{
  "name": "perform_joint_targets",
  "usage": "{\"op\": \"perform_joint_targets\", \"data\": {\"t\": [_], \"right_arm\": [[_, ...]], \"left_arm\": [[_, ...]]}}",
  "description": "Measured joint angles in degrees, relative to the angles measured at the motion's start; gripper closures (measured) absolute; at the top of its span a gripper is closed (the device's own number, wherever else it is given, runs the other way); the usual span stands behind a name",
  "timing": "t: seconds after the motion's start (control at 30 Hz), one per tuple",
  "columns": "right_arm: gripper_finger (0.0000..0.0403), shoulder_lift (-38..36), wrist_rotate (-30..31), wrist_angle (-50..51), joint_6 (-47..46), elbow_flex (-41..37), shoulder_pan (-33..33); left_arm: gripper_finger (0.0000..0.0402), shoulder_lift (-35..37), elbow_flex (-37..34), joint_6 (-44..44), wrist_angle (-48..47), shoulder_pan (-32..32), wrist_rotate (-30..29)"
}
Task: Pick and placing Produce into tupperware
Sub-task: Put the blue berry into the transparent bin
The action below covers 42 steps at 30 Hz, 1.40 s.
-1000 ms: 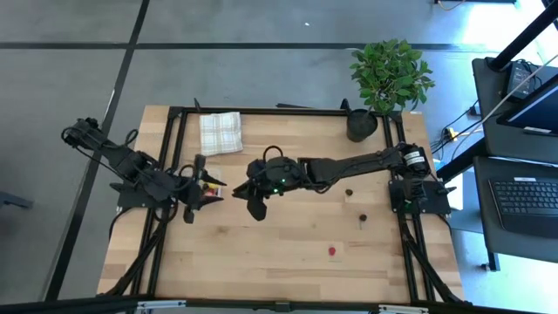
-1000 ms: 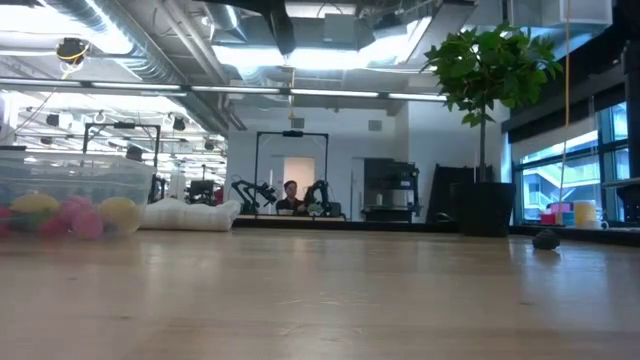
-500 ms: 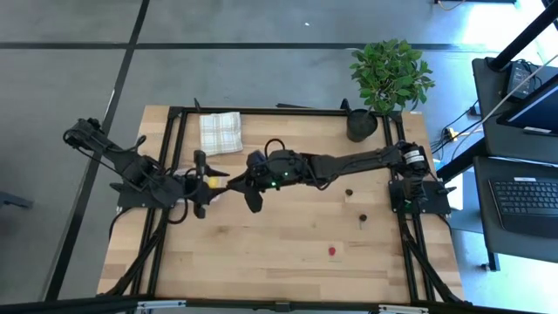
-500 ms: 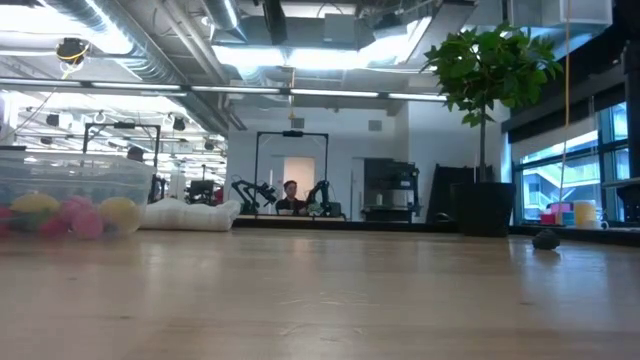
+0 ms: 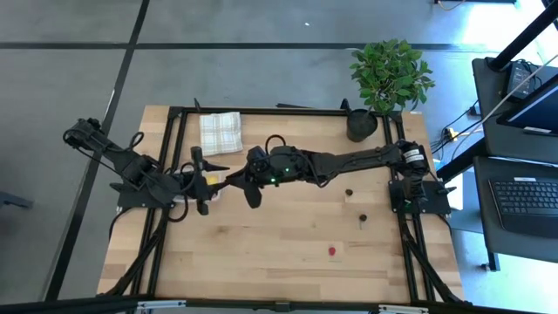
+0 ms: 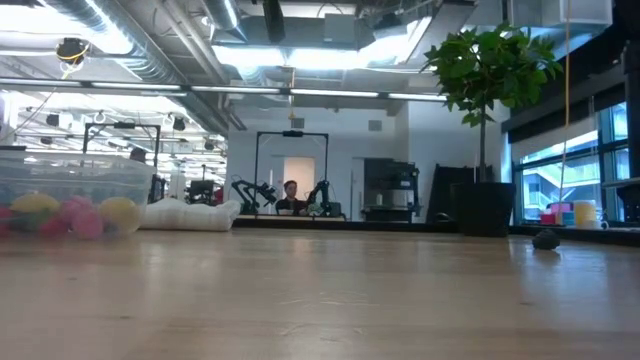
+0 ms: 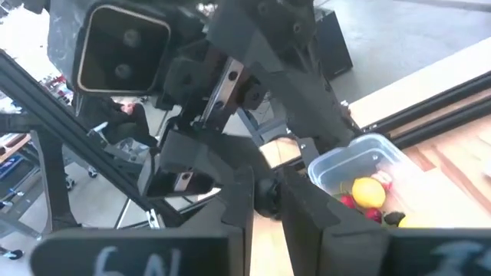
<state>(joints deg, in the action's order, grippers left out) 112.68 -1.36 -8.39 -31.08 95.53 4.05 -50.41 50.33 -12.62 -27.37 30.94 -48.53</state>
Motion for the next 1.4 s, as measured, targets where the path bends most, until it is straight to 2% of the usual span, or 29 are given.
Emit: {"op": "perform_joint_targets", "data": {"t": [0.33,0.63,0.83,1.27,1.4], "right_arm": [[0.0351,0.0,-0.2,-1.3,0.1,0.0,-0.8],[0.0351,0.0,-0.4,-1.8,-0.2,0.0,-0.8],[0.0351,0.0,-1.7,-3.3,-1.3,-0.1,-0.8],[0.0351,0.0,-1.9,-3.7,-3.3,-0.1,-0.8],[0.034,0.0,-2.0,-3.9,-4.3,-0.1,-0.8]], "left_arm": [[0.0224,0.0,0.0,-0.3,1.9,0.0,-0.2],[0.0276,-0.2,0.0,-5.9,5.6,0.0,-0.1],[0.0309,-0.1,0.0,-6.5,5.8,-0.1,-0.2],[0.034,-0.2,0.0,-6.8,6.0,-0.1,-0.4],[0.0344,-0.2,0.0,-7.0,6.2,-0.1,-0.1]]}}
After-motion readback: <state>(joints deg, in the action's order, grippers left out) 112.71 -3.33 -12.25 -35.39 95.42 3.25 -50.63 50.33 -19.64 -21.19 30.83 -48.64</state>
